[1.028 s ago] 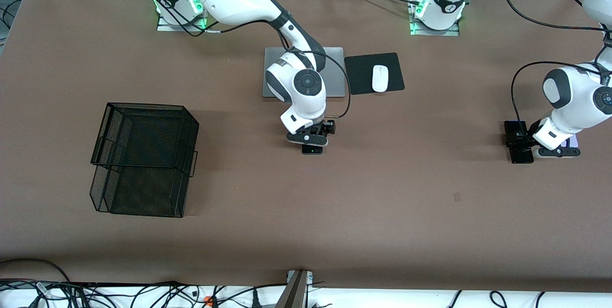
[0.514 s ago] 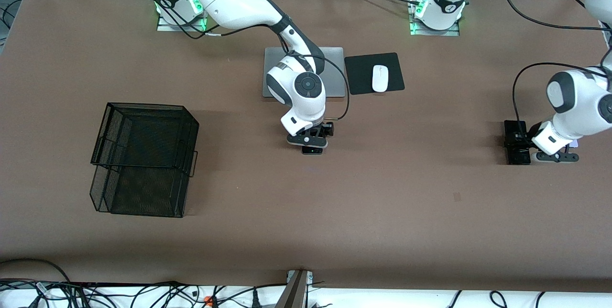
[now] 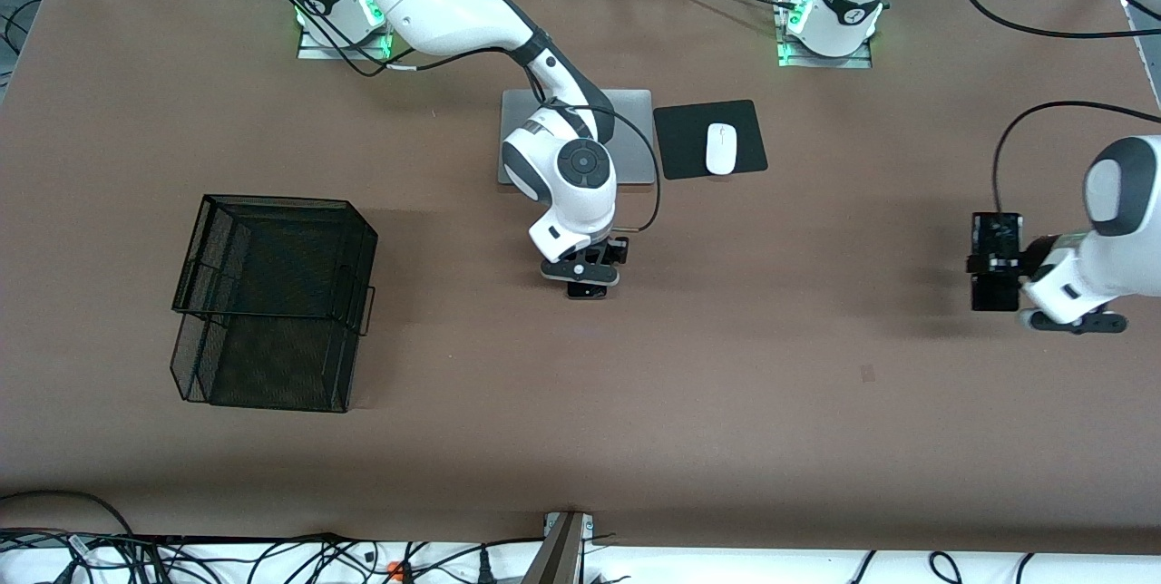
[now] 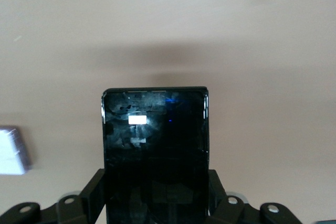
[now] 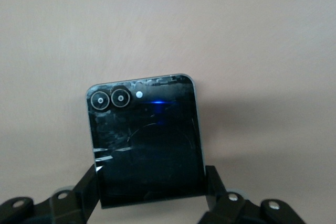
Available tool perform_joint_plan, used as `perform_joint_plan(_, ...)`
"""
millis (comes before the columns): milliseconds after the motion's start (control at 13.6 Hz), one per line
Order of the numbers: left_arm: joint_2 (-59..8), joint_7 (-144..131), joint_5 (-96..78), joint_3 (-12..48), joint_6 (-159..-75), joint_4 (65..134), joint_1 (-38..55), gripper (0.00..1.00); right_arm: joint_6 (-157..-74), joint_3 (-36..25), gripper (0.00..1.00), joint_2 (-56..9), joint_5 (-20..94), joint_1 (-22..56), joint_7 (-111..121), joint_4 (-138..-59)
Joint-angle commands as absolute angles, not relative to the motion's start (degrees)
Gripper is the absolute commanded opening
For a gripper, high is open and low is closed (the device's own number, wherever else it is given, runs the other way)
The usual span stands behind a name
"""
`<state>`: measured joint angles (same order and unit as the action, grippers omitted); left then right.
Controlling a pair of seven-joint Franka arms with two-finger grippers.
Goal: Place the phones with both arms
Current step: 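Carry the flip phone to the basket while the left gripper moves the tall phone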
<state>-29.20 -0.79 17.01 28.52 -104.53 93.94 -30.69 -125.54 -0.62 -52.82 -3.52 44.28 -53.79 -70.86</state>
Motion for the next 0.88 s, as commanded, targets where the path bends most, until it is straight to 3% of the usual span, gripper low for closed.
perform_joint_plan(0,-29.6,-5.3,16.5,29.4,-102.2,90.1,-22.3,0.16,-113.1,0.2,0.0,-42.7,-2.8,40.1,-47.2,-72.3)
perform_joint_plan(294,-31.4,-6.5,11.0,30.0,-103.1,89.8,-12.2,0.15,-100.6,0.0,0.0,-30.1,-0.9,32.0,-34.3,-77.4)
perform_joint_plan(367,-32.3,-6.6,9.6,30.1,-104.3,89.8,-9.6,0.24,-100.0,-0.4,0.0,-26.0,-0.3,30.0,-30.9,-81.5)
perform_joint_plan(587,-36.2,-13.9,7.7,30.1,-106.2,89.9,-2.3,0.22,-104.1,-6.7,0.0,-12.6,-0.2,28.4,-19.4,-98.2)
perform_joint_plan(807,-42.3,-25.8,4.3,30.1,-118.8,90.0,5.9,0.25,-110.1,-16.1,0.0,-3.7,-0.2,28.4,-6.7,-111.2)
